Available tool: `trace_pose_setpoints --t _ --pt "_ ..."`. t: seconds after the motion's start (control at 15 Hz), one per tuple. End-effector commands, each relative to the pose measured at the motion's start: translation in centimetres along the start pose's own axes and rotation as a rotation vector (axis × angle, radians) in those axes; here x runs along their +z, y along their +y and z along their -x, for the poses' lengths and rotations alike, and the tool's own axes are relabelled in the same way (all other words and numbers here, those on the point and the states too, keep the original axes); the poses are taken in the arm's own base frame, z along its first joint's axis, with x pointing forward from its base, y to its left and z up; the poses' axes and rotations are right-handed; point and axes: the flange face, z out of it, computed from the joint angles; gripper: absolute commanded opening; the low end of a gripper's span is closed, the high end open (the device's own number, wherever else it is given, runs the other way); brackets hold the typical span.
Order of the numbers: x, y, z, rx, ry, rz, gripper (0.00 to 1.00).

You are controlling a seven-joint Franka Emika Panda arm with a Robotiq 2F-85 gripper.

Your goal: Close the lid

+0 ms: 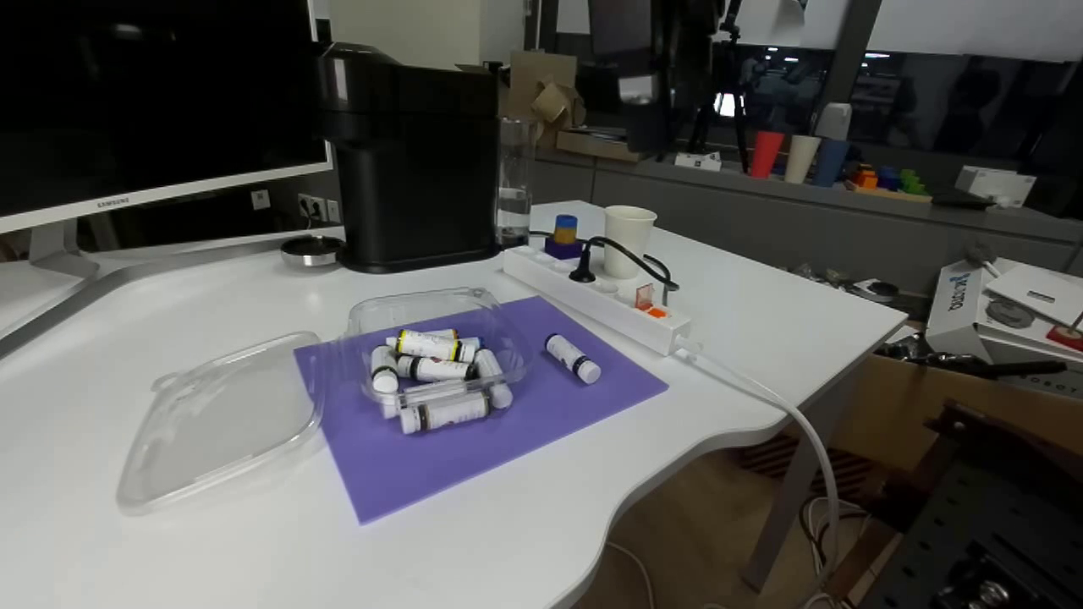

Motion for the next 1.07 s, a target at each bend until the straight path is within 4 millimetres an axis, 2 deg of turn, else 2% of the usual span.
trace_pose_setpoints --t 0.0,0.27,0.6,1.0 --pt "0.6 -0.3 -0.1 -0.042 -0.041 0.029 1.0" --pt "2.0 -2.4 -2.1 -0.132 -0.021 0.091 1.0" --pt "4.3 -6.7 -5.2 -0.305 0.054 0.167 1.0" --pt "8.1 -11.6 -6.9 -0.434 0.168 0.226 1.0"
